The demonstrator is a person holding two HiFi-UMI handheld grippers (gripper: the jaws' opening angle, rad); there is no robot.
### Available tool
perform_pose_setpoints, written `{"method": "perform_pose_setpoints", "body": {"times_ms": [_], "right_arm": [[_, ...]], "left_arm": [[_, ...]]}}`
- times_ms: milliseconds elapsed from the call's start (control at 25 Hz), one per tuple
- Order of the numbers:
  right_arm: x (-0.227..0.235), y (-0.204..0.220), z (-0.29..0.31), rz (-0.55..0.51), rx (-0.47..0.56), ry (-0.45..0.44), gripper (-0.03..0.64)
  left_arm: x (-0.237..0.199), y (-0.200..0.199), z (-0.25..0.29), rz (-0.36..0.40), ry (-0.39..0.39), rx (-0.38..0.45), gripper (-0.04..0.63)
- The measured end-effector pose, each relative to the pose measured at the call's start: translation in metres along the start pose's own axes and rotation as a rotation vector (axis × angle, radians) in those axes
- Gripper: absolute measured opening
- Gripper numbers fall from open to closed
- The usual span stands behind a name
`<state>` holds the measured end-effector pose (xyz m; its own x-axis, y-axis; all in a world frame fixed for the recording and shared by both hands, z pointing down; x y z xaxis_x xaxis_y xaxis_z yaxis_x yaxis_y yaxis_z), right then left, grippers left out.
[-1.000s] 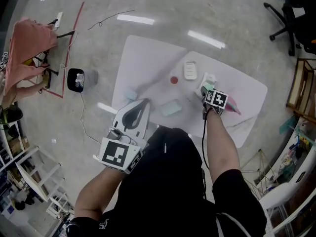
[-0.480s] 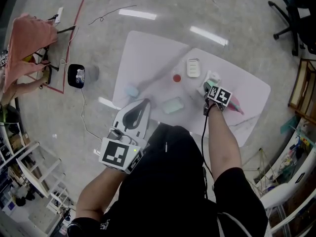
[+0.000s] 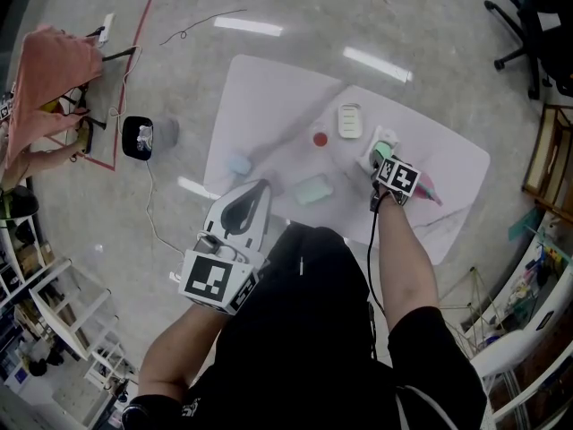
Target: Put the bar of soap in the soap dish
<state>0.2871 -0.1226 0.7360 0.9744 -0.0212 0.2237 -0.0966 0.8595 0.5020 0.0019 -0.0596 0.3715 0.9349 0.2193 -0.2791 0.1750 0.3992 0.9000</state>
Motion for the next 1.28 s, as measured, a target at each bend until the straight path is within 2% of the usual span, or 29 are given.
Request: {"method": "perform_pose_setpoints", "body": {"times_ms": [120,280,480,560,600,680,760,880,1120,1280], "right_arm": [[0.001,0.0,-0.008,-0.007,0.034,0.013,0.249],[0.001,0.001,-0.016,0.044,0.077,0.031,0.226],[0.001,-0.002,-0.013,0.055,0.08,0.032,0.209],[0.003,-0.008,-0.009,0.092,0.09,0.043,0.203],[0.004,-0.01,-0.01,0.116,0.098,0.053,0.185],[0.006,-0.013,-0.015,0.143,0.11,0.066,0.106],[0.005,-0.012,-0.024,0.121,0.108,0.054,0.049],[-0.006,-0.007,-0.038,0.044,0.101,0.012,0.022],[-0.031,-0.006,-0.065,-0.033,0.122,-0.075,0.015],[-0.05,-0.02,-0.103,-0.043,0.188,-0.124,0.015]], "left_arm": [[0.001,0.002,-0.003,0.001,-0.001,0.0,0.009],[-0.001,0.004,-0.007,-0.003,-0.007,-0.002,0.009],[-0.002,0.006,-0.013,-0.007,-0.016,-0.006,0.009],[-0.004,0.006,-0.014,-0.01,-0.02,-0.003,0.009],[-0.005,0.006,-0.015,-0.011,-0.021,-0.002,0.009],[-0.003,0.005,-0.019,-0.011,-0.019,0.002,0.009],[0.001,0.003,-0.02,-0.011,-0.006,0.008,0.008],[0.005,-0.002,-0.022,-0.009,0.012,0.025,0.008],[0.007,-0.009,-0.034,-0.004,0.026,0.046,0.008],[0.015,-0.017,-0.051,-0.009,0.055,0.072,0.008]]}}
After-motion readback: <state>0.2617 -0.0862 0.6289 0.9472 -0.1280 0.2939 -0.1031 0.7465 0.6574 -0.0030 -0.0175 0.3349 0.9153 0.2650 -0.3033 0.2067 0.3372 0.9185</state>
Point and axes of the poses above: the fingertips, and each gripper's own axes: z forward along the fingers, x to its right, y out of its underside, the point moved 1 cm from there along -z, backward along the fingers, and after that the axes turned 14 degrees about x, right-handed, at the moved point
